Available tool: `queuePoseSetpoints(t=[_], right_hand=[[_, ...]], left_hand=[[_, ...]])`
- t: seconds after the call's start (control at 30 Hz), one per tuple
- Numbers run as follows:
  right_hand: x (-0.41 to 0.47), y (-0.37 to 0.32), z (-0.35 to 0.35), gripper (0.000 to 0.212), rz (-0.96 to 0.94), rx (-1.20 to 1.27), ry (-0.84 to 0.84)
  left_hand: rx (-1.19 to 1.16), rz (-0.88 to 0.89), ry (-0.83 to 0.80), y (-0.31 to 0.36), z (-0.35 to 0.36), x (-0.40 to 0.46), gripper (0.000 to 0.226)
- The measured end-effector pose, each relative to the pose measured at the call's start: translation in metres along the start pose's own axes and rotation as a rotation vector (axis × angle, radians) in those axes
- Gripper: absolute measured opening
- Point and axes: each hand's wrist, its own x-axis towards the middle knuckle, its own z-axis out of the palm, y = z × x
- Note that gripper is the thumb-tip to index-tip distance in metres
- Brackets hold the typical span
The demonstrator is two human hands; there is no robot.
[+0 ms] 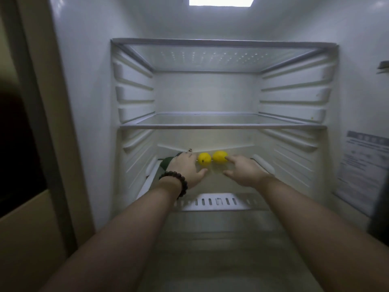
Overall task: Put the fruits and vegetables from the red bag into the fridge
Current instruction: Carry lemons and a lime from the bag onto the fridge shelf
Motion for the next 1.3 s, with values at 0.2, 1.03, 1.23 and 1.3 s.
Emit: queuePoseSetpoints(t=[0.2,1.03,1.23,1.3], right_hand=[[-0.082,-0.045,-0.005,0.035,0.046,0.071,0.31],[-0.471,-0.075,0.078,0.055,0.403,-0.049,0.393],[-0.606,-0.057,0.108,0.051,0.716,-0.066,0.38],[-0.649,-0.052,0.108,0.048,0.835,-0.113,0.378]], left_hand=[[0.026,-0.01,0.236,0.024,-0.022,-0.081,0.04],[-0.271,0.264,-0.139,0.12,0.016,-0.392,0.073],[-0.333,0.481,-0.304,0.17,0.039,-0.465,0.078],[-0.366,0.566,-0.382,0.194,0.047,-0.487,0.079]])
